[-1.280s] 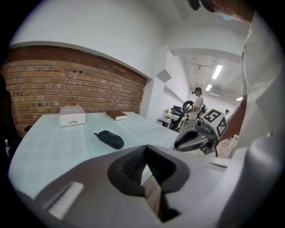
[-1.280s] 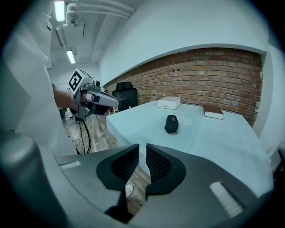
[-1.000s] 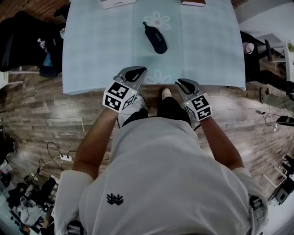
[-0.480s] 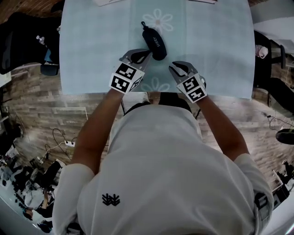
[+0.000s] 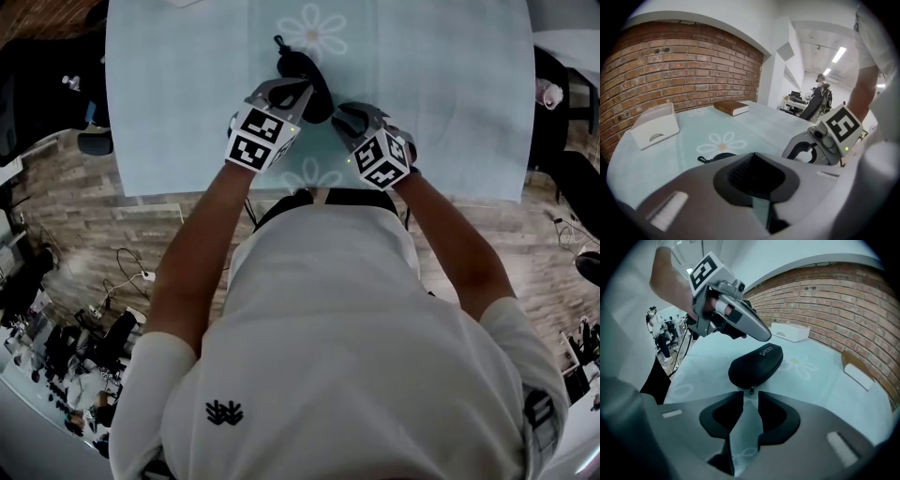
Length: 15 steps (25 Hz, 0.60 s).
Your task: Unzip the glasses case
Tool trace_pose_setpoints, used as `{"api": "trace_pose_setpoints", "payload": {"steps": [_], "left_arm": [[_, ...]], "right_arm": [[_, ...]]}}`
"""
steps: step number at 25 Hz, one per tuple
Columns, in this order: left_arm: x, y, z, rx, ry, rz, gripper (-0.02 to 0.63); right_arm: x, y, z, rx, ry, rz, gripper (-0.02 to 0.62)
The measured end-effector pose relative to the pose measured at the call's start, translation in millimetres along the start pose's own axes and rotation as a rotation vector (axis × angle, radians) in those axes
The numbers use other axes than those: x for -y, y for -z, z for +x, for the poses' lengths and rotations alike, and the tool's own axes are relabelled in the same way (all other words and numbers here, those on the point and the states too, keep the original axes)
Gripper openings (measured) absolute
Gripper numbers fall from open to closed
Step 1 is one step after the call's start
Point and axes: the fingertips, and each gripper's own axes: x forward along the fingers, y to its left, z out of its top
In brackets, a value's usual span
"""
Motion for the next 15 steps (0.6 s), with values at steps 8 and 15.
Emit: {"api": "trace_pose_setpoints", "payload": {"steps": [8,15], "left_arm": [[7.0,0.0,11.8,-0.024,0.043,0.002,0.057],[9.2,4.3,17.7,-0.042,0.07,0.0,0.057]], "right_arm": [[-1.2,-3.8,9.6,-0.046,-0.024,-0.178,0.074],[-1.1,-6.0,10.4,-0.044,-0.03,-0.189,0.029]]}}
